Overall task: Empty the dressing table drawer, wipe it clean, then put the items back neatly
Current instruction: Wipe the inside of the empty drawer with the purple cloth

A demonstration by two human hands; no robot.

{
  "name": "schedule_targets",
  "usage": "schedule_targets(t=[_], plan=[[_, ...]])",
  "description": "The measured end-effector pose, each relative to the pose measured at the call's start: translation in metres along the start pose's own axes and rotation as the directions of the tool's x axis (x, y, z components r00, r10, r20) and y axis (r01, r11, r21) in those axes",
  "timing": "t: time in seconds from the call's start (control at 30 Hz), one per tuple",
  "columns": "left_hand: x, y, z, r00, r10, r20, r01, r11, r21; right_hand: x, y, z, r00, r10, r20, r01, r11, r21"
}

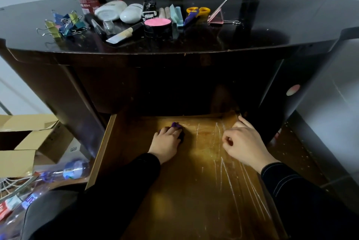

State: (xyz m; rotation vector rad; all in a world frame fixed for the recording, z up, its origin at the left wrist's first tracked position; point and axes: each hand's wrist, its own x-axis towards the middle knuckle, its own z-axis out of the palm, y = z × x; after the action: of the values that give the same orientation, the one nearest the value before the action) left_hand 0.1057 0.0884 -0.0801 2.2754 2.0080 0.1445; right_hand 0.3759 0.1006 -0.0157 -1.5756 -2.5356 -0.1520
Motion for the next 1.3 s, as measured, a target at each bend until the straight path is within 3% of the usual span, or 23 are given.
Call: schedule_targets(t=[0.1, 0.33, 0.43, 0.63, 0.8, 0.87, 1.03, 1.1, 1.17, 1.3], plan=[[-0.008, 0.014, 0.007, 1.0, -0.022, -0.018, 0.023, 0.999, 0.036, -0.001, -0.001, -0.002, 1.0, -0.003, 0.008, 0.003, 1.0, 0.006], [-0.088, 0.019, 0.005, 0.944, 0.252, 0.213, -0.262, 0.965, 0.02, -0.001, -0.003, -0.003, 1.0, 0.0, -0.002, 0.0, 1.0, 0.0], [-0.067, 0.009, 0.002, 0.962, 0.196, 0.189, -0.2, 0.98, 0.001, -0.001, -0.002, -0.001, 1.0, 0.003, -0.005, -0.003, 1.0, -0.004], [0.029, 0.006, -0.003, 0.993, -0.069, 0.095, 0.069, 0.998, 0.012, -0.001, 0.0, 0.0, 1.0, 0.016, -0.013, -0.016, 0.999, 0.035], [0.027, 0.016, 0.002, 0.991, -0.11, 0.081, 0.102, 0.99, 0.094, 0.0, -0.002, -0.004, 1.0, 0.017, -0.009, -0.016, 0.999, 0.046], [0.007, 0.018, 0.003, 0.995, -0.064, 0.079, 0.058, 0.996, 0.073, -0.002, -0.003, -0.004, 1.0, 0.016, -0.014, -0.015, 0.999, 0.041], [-0.05, 0.006, 0.009, 0.961, 0.196, 0.194, -0.215, 0.973, 0.083, -0.003, -0.006, -0.005, 1.0, -0.006, -0.001, 0.006, 1.0, -0.017], [-0.049, -0.015, 0.002, 0.972, 0.14, 0.187, -0.156, 0.985, 0.073, -0.003, -0.005, -0.004, 1.0, 0.002, -0.009, -0.002, 1.0, -0.021], [-0.033, -0.035, -0.008, 0.988, -0.011, 0.153, 0.005, 0.999, 0.038, -0.004, -0.004, -0.001, 1.0, 0.005, -0.012, -0.005, 1.0, -0.027], [0.009, -0.037, -0.016, 0.944, -0.302, 0.136, 0.314, 0.947, -0.074, -0.002, -0.002, -0.001, 0.999, 0.022, -0.037, -0.021, 1.0, 0.009]])
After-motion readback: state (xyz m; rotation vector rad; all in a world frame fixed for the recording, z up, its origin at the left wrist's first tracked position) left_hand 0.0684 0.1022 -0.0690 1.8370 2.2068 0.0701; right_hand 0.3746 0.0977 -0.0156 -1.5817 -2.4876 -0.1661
